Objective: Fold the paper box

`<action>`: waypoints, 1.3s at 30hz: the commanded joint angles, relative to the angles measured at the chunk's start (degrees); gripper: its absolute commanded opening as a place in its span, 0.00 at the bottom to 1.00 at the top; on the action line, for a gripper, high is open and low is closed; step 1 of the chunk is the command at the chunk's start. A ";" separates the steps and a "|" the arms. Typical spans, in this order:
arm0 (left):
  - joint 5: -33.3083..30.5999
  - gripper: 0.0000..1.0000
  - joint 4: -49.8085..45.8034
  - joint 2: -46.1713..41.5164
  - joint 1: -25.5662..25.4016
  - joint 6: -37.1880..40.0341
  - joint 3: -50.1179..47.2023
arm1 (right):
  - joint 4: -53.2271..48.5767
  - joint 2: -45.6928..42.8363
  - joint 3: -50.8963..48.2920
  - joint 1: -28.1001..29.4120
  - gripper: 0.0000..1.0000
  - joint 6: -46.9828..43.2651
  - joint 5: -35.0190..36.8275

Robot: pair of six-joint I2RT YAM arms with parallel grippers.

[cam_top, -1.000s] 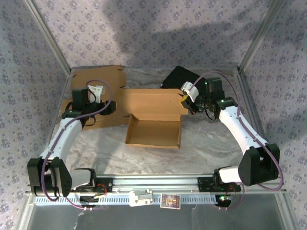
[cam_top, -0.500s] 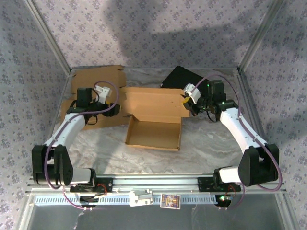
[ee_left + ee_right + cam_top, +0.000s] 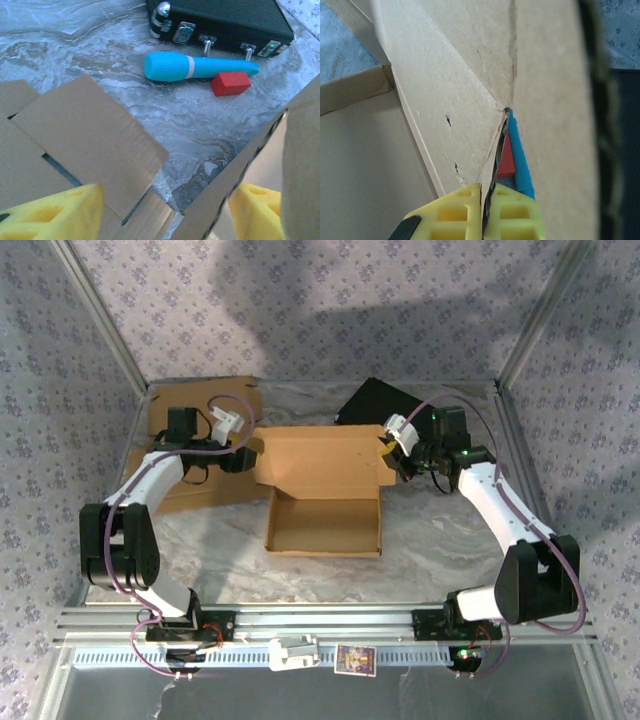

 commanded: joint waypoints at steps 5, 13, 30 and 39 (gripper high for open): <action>1.51 0.40 -3.23 0.63 -1.35 -0.84 2.29 | -1.97 1.35 1.69 -0.11 0.00 -0.09 1.23; -6.85 0.09 -1.69 -1.90 -5.31 -6.20 2.88 | -0.07 0.63 1.63 0.62 0.00 4.37 4.10; -20.81 0.00 0.29 -9.20 -11.84 -23.11 0.44 | 10.21 -3.12 -1.61 8.00 0.00 24.66 23.36; -27.67 0.00 5.73 -14.96 -14.71 -31.92 -4.77 | 20.74 -3.94 -6.63 15.71 0.00 38.49 41.23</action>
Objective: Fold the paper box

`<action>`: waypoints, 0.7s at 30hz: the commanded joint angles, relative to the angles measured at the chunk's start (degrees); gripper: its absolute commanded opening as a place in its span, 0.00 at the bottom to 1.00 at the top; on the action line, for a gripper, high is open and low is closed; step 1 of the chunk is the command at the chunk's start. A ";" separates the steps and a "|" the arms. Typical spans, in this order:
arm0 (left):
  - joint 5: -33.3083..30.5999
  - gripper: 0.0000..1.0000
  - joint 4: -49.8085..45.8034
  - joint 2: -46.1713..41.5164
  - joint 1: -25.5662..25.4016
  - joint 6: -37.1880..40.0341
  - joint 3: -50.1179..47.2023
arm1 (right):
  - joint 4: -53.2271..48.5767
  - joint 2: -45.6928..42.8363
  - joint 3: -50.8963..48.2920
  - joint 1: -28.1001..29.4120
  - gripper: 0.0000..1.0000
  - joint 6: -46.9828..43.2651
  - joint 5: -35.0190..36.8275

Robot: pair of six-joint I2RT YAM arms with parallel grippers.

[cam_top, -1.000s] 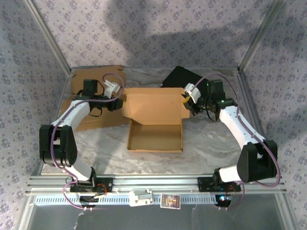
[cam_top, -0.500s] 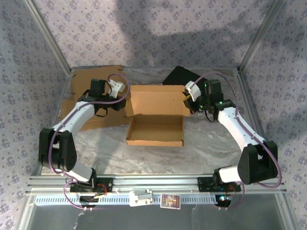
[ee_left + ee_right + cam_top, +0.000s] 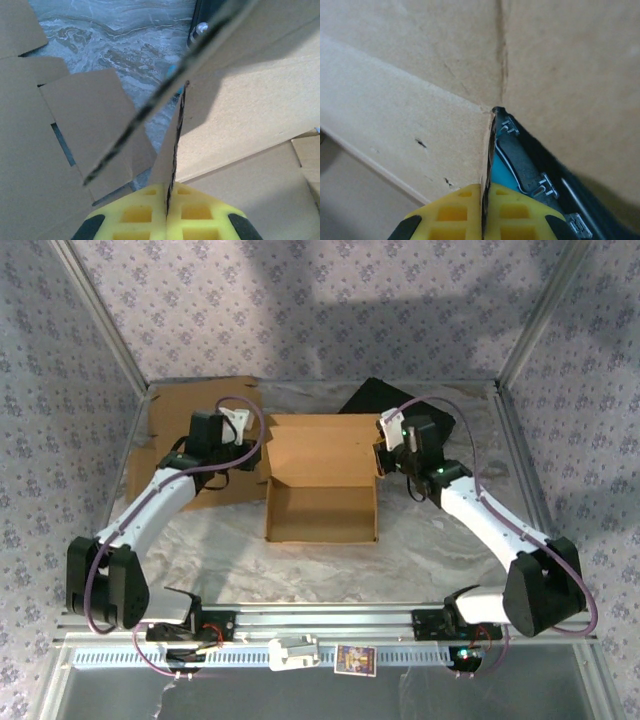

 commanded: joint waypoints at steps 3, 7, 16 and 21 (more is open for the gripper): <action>-2.67 0.00 5.52 -3.88 -1.22 -6.41 -1.93 | 7.27 -0.35 -0.87 4.41 0.00 10.28 12.43; -3.83 0.00 7.23 -4.77 -1.44 -7.77 -2.90 | 7.94 1.54 0.06 7.69 0.00 13.39 16.28; -8.06 0.00 6.48 -5.23 -1.49 -8.56 -2.40 | 8.98 5.73 2.89 12.00 0.00 16.16 21.62; -10.77 0.00 5.88 -6.08 -1.49 -8.84 -3.09 | 9.17 7.69 4.25 12.96 0.00 17.15 24.01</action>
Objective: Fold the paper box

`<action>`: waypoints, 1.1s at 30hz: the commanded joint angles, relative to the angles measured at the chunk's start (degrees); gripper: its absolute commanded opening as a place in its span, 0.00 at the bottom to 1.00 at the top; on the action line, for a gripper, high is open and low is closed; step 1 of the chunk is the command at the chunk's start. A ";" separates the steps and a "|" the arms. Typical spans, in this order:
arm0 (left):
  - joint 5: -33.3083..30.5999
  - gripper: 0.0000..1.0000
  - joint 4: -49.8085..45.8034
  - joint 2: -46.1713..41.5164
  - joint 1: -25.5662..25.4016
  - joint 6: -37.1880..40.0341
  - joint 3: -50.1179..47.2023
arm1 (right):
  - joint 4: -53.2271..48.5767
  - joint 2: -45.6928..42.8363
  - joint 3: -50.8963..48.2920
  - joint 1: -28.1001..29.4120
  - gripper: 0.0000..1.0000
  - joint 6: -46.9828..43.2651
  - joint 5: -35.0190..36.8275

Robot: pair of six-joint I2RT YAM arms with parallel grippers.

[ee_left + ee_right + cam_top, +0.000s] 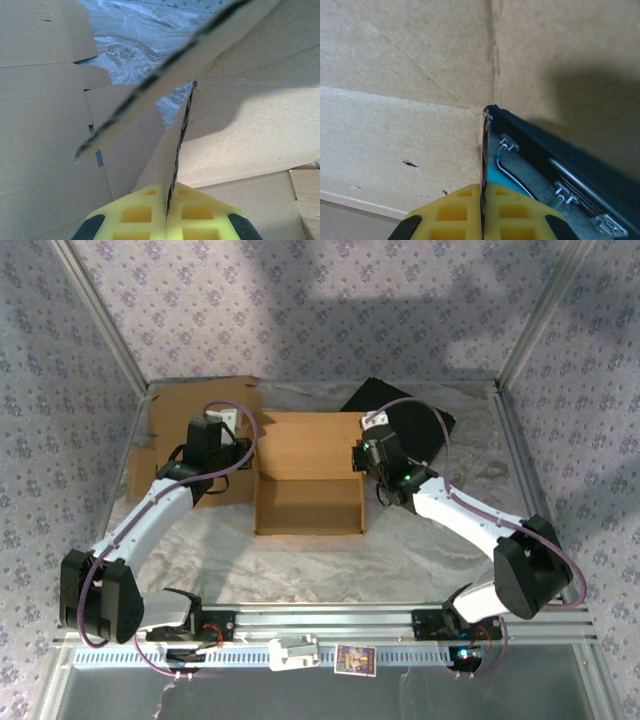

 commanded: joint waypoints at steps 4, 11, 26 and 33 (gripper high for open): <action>-0.86 0.00 3.46 -3.63 -0.75 -2.79 -1.57 | 2.38 2.24 2.77 1.45 0.00 4.02 3.49; -0.41 0.00 11.23 -5.45 -0.77 -5.07 -6.33 | 7.83 4.02 2.02 2.52 0.00 5.08 4.24; 1.69 0.00 23.91 -6.14 -0.77 -8.92 -16.37 | 11.97 8.90 2.15 3.19 0.00 8.47 3.26; 3.25 0.00 24.16 -7.68 -1.02 -9.01 -18.69 | 12.04 8.52 0.09 4.43 0.00 10.66 4.78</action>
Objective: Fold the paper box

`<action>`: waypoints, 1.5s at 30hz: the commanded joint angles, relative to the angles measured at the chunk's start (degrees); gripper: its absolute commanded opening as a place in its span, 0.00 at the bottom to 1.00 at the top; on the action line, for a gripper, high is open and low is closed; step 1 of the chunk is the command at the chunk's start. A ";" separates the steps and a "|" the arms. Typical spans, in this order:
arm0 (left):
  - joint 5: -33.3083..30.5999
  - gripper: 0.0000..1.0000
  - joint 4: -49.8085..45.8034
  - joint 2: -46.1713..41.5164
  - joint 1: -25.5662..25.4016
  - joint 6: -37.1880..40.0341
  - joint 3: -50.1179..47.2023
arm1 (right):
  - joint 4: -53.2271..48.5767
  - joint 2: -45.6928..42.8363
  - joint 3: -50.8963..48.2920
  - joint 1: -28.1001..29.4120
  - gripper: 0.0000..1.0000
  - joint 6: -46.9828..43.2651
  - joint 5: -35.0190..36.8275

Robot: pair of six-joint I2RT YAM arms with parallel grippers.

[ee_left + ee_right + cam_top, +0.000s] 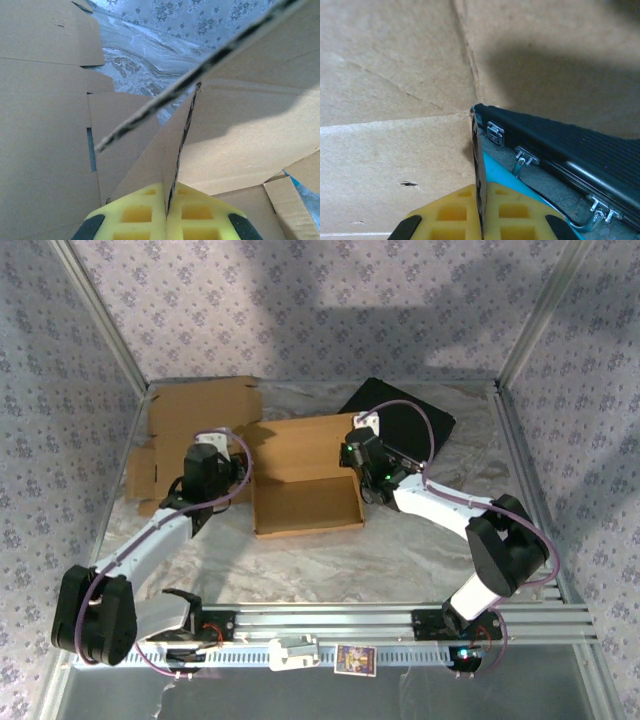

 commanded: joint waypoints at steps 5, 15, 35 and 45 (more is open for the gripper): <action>5.27 0.00 2.88 -4.07 -1.47 -1.01 -4.44 | 5.38 -0.88 -3.87 2.64 0.00 3.96 -1.18; 4.94 0.00 10.33 -13.62 -2.98 1.00 -15.87 | 13.43 -5.90 -13.32 3.56 0.07 0.83 -2.11; -9.51 0.00 7.00 -17.57 -13.14 3.85 -20.83 | 7.82 -11.98 -19.18 3.90 0.31 5.39 -0.86; -15.52 0.00 4.73 -17.58 -15.49 4.76 -20.66 | -5.72 -18.88 -16.73 2.68 0.61 12.26 -3.93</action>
